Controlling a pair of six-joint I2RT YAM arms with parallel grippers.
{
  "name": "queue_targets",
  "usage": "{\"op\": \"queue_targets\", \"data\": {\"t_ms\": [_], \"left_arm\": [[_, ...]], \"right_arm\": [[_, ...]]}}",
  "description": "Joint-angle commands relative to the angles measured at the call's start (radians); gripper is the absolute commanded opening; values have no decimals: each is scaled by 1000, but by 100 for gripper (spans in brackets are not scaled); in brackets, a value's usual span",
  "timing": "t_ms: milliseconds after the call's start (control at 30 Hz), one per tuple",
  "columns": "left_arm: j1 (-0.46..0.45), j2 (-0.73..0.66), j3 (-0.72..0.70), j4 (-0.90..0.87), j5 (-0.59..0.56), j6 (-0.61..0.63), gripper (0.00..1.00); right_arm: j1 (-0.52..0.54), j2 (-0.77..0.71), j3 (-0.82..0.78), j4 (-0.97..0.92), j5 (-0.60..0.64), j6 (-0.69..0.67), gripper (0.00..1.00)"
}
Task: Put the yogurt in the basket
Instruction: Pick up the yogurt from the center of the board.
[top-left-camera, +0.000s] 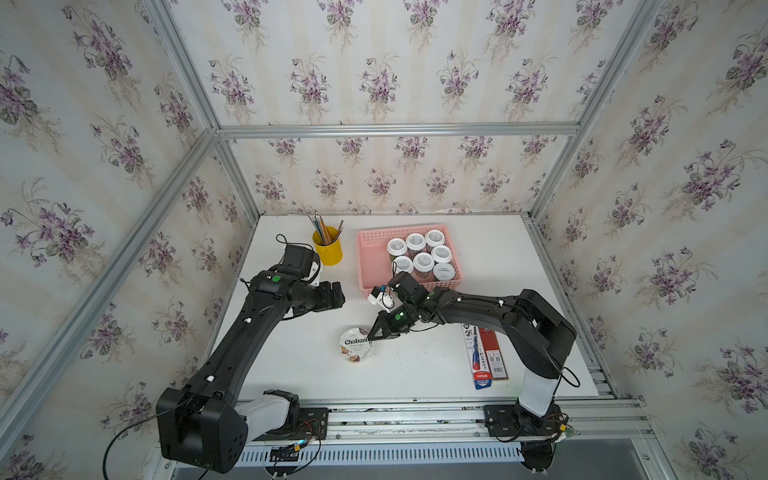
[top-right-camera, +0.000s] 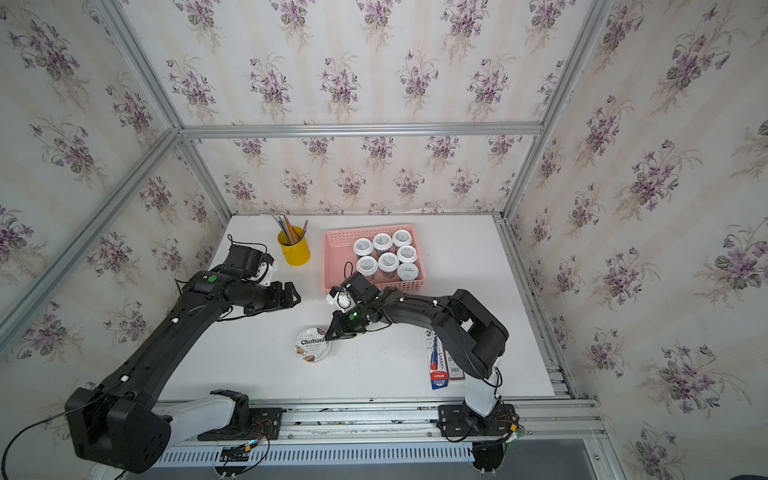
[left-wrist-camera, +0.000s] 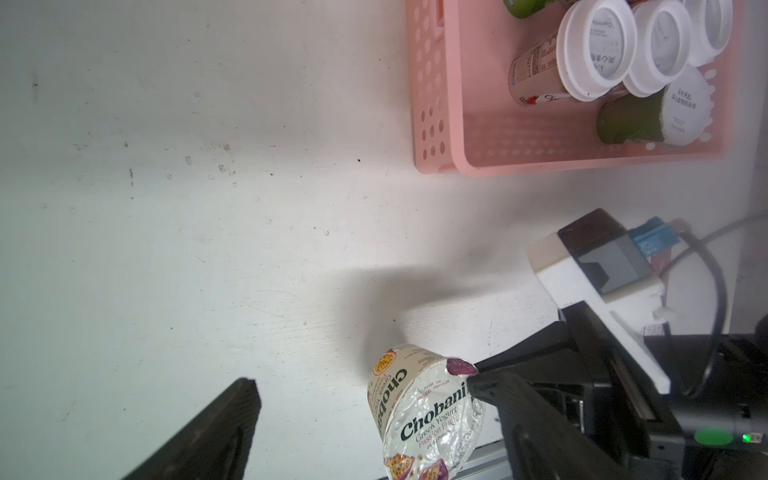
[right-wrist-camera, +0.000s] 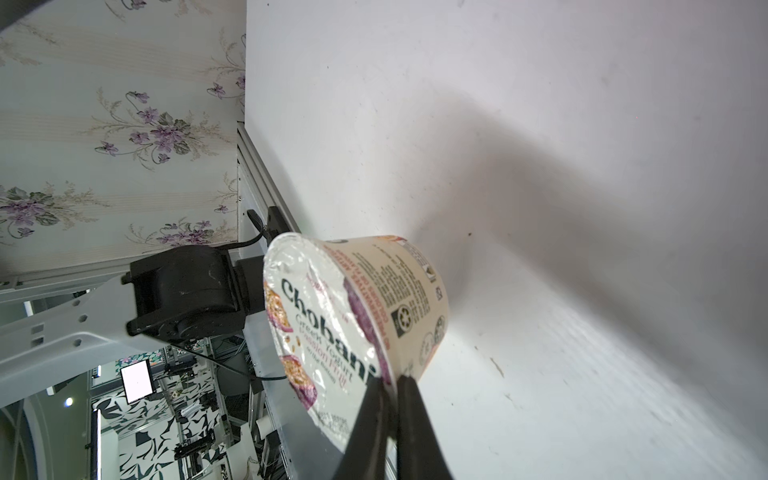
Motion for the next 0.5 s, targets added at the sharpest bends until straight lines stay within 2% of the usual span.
{"op": "queue_targets", "data": {"t_ms": [0,200,467], "left_arm": [[7,3,23,-8,2,17,94],[20,29,60,-10,11,29,94],[40,105,123,-12,20,37,93]], "right_arm": [[-24,-34,44,-100,44,-52,10],[-131,-70,166,-224,98,-108,10],[-235,68,489,-400,164,-193,10]]}}
